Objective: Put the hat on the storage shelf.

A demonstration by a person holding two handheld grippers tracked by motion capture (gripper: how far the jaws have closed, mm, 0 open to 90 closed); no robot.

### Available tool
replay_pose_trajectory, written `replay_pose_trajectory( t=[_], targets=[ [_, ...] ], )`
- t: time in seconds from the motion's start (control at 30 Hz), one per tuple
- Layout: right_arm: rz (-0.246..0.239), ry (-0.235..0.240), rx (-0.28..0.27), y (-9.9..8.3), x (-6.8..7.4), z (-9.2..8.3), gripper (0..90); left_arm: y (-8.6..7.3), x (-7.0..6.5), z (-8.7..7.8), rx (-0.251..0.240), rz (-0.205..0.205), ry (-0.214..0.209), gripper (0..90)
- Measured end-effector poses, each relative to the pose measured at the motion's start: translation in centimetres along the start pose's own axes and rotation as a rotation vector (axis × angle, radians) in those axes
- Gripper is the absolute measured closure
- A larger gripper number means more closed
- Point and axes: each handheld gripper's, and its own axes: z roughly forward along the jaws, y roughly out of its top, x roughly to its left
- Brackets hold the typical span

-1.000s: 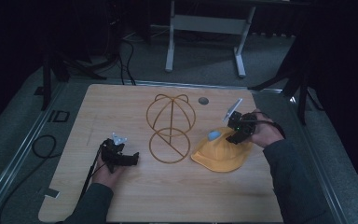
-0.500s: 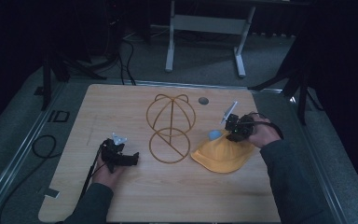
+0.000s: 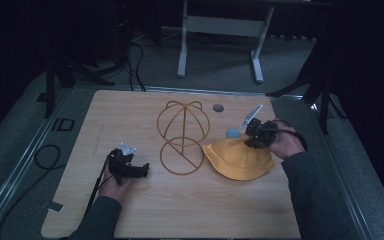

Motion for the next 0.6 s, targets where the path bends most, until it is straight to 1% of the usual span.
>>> replay_pose_trajectory(
  t=[0.17, 0.43, 0.6],
  targets=[
    [0.052, -0.024, -0.035, 0.1, -0.2, -0.5, 83.8, 0.0, 0.0, 0.0, 0.0, 0.0, 0.0, 0.1],
    [0.141, -0.062, -0.075, -0.1, -0.7, -1.0, 83.8, 0.0, 0.0, 0.0, 0.0, 0.001, 0.0, 0.1],
    [0.176, -0.074, -0.097, -0.2, -1.0, -1.1, 83.8, 0.0, 0.0, 0.0, 0.001, 0.001, 0.001, 0.1]
  ],
)
